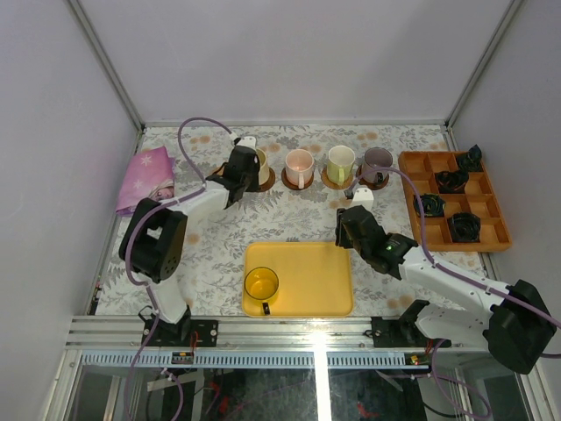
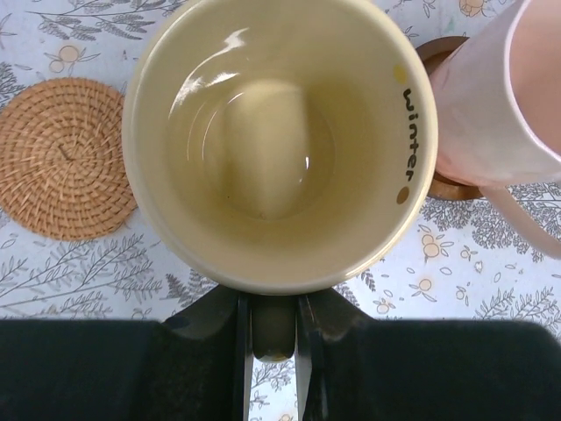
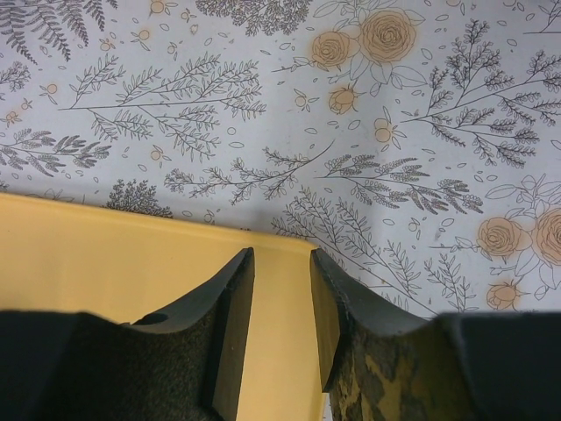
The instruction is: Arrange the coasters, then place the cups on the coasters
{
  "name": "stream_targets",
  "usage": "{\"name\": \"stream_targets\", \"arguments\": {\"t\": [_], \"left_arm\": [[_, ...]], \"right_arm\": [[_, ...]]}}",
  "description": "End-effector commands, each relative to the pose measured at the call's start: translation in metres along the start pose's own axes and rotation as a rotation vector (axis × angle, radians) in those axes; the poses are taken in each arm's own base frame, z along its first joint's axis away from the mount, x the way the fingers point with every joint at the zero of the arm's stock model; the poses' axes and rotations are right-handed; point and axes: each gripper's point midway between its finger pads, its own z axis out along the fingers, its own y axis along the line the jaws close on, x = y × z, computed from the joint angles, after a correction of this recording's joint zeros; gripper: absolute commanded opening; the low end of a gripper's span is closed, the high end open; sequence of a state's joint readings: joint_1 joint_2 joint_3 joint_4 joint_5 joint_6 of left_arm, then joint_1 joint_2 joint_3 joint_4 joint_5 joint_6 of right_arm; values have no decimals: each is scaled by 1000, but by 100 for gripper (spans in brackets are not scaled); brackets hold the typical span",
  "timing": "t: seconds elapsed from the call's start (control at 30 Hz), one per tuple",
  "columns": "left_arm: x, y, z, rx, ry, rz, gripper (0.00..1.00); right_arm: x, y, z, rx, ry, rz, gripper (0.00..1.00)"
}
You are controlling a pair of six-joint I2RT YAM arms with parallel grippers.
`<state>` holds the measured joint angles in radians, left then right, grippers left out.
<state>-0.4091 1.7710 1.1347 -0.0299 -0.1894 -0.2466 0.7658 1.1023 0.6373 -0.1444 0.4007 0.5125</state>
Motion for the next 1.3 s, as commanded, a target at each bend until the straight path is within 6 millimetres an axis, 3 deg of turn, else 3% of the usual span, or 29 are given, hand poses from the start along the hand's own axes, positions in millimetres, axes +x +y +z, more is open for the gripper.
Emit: {"name": "stream_targets", "arguments": {"t": [0.0,0.3,0.93,1.27], "left_arm": [[-56,-16,7,68,-149,-29,11],[-49,-12,22,51,-124,-31,12],[-51,-4,30,-2,-123,-21,13],[-40,1,40,-28,-96,-16,13]], "right_arm": [[-31,6,-4,2,-84,28,39],[-29,10,-1,-13,-73,29,38],[-26,15,3,-29,-56,27,38],[-23,18,5,-38,-45,28,38]]}}
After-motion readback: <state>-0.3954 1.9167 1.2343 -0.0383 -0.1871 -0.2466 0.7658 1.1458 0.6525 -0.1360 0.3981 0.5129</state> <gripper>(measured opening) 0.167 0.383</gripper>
